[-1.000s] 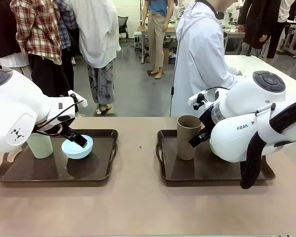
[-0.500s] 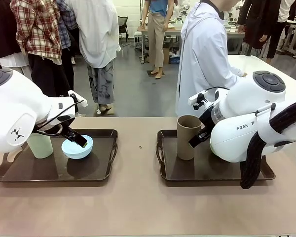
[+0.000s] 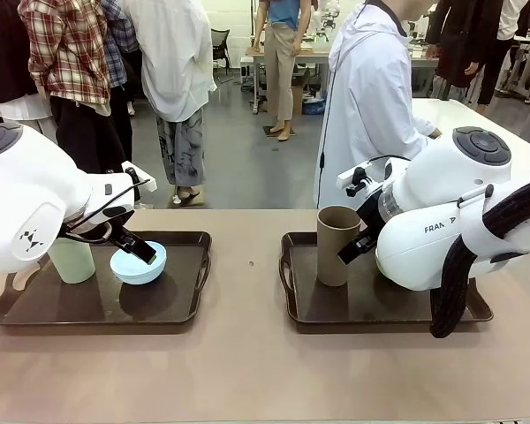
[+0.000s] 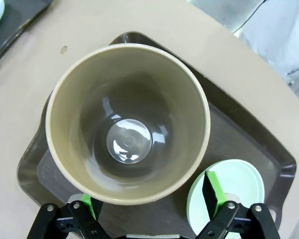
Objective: Set up a tray with a mat and arrange the tableware.
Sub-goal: Pick up the Picnic Bowl and Reusable plastic cup from the Handle tray in front of the human's position and hold them in the air.
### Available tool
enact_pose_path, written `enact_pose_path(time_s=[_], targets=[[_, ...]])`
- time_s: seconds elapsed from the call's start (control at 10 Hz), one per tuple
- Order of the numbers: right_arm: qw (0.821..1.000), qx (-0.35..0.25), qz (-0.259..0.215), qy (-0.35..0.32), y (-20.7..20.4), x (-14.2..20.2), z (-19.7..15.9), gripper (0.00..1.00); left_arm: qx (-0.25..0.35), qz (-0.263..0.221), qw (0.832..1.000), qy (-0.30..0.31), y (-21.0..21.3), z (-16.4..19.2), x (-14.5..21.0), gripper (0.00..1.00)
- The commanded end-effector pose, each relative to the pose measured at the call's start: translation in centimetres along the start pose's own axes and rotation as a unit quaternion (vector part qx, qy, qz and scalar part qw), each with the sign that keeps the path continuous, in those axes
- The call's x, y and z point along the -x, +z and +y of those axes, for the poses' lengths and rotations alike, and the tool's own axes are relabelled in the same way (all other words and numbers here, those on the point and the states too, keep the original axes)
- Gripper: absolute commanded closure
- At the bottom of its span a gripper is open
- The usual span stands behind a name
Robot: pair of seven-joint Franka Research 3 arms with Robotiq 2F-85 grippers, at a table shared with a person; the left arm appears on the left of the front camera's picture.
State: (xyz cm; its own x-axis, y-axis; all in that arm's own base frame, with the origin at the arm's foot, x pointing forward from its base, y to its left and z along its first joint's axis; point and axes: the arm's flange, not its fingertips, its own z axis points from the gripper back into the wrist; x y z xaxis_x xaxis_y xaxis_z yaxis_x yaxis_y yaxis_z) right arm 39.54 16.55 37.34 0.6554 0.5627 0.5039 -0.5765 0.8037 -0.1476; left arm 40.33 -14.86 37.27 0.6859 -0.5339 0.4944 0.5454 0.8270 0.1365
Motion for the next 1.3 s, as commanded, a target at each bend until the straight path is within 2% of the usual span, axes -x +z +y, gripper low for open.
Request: enact_pose_path(time_s=[0.0, 0.2, 0.4, 0.6, 0.8, 0.9, 1.0, 1.1, 1.2], targets=[[0.996, 0.006, 0.038, -0.078, 2.2, 2.5, 0.6, 0.0, 0.0, 0.014, 1.0, 0.006, 3.6, -0.1, 3.3, 0.0], [0.98, 0.018, 0.101, -0.169, 6.3, 6.0, 2.3, 0.0, 0.038, 0.05, 0.998, 0.012, 7.1, -1.0, 6.0, 0.0], [0.969, 0.042, 0.133, -0.204, 10.5, 9.2, 4.2, 0.0, 0.054, 0.081, 0.994, 0.042, 10.5, -2.2, 8.1, 0.0], [0.965, 0.015, 0.162, -0.204, 12.6, 12.8, 6.2, 0.0, 0.104, 0.104, 0.985, 0.094, 12.0, -3.5, 10.3, 0.0], [0.974, -0.04, 0.147, -0.17, 12.3, 13.5, 6.6, 0.0, 0.11, 0.103, 0.981, 0.125, 12.8, -2.8, 11.4, 0.0], [0.977, -0.095, 0.119, -0.153, 12.0, 13.5, 4.9, 0.0, 0.115, 0.081, 0.979, 0.145, 12.9, -1.5, 11.1, 0.0], [0.975, -0.124, 0.087, -0.162, 12.3, 13.6, 2.0, 0.0, 0.157, 0.047, 0.974, 0.155, 13.3, 0.3, 11.4, 0.0], [0.972, -0.145, 0.081, -0.167, 12.6, 13.6, -0.7, 0.0, 0.182, 0.037, 0.969, 0.165, 13.9, 2.2, 11.5, 0.0], [0.967, -0.176, 0.051, -0.176, 13.4, 14.2, -3.3, 0.0, 0.208, 0.008, 0.962, 0.179, 14.7, 4.4, 12.6, 0.0]])
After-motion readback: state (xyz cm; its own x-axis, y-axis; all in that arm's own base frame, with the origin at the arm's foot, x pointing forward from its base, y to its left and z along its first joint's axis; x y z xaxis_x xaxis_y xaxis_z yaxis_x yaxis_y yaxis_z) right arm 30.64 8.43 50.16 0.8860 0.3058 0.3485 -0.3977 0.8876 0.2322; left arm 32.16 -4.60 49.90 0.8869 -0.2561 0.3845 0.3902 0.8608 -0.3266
